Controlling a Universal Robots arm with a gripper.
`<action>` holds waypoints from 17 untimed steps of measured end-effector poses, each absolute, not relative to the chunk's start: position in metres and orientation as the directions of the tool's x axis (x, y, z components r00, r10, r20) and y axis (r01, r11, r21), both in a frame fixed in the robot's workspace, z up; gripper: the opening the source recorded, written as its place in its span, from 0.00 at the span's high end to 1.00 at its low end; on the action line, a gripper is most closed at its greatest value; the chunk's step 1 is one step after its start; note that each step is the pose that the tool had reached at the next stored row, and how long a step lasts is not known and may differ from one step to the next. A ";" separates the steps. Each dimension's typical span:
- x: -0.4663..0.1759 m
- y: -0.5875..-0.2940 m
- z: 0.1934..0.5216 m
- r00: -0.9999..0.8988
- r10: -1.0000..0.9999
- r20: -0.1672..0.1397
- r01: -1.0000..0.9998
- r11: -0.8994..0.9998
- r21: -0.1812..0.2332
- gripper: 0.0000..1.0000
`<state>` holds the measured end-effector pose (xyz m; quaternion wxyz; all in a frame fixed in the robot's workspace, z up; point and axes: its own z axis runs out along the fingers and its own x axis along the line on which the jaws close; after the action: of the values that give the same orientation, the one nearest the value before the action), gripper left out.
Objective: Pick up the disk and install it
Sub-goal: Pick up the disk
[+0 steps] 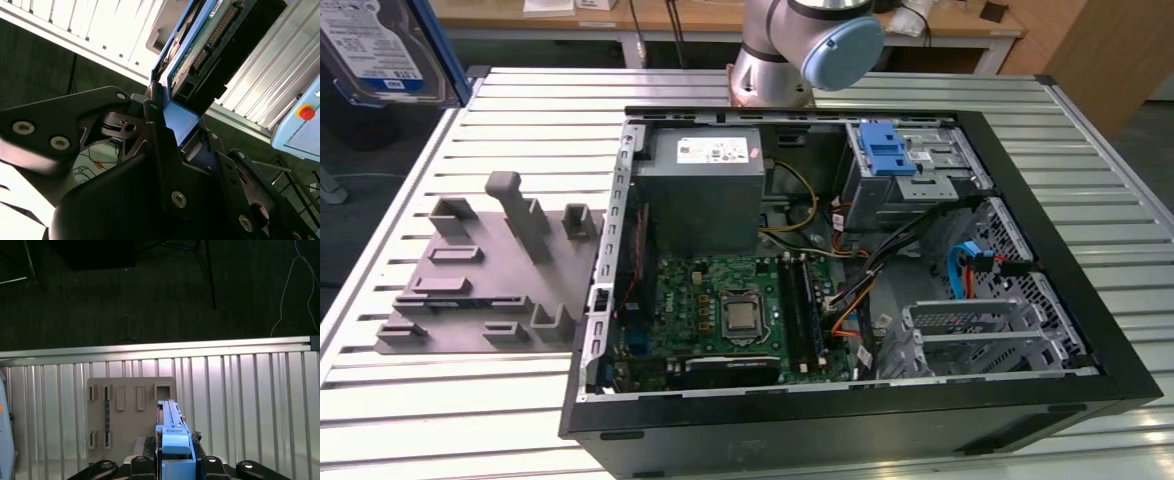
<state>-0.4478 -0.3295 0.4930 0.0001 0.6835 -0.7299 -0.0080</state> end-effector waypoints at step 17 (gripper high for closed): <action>-0.448 -0.334 0.507 -0.066 -0.998 -0.011 -0.998 0.065 0.012 0.64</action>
<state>-0.4479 -0.3342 0.5073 0.0000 0.6835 -0.7299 -0.0079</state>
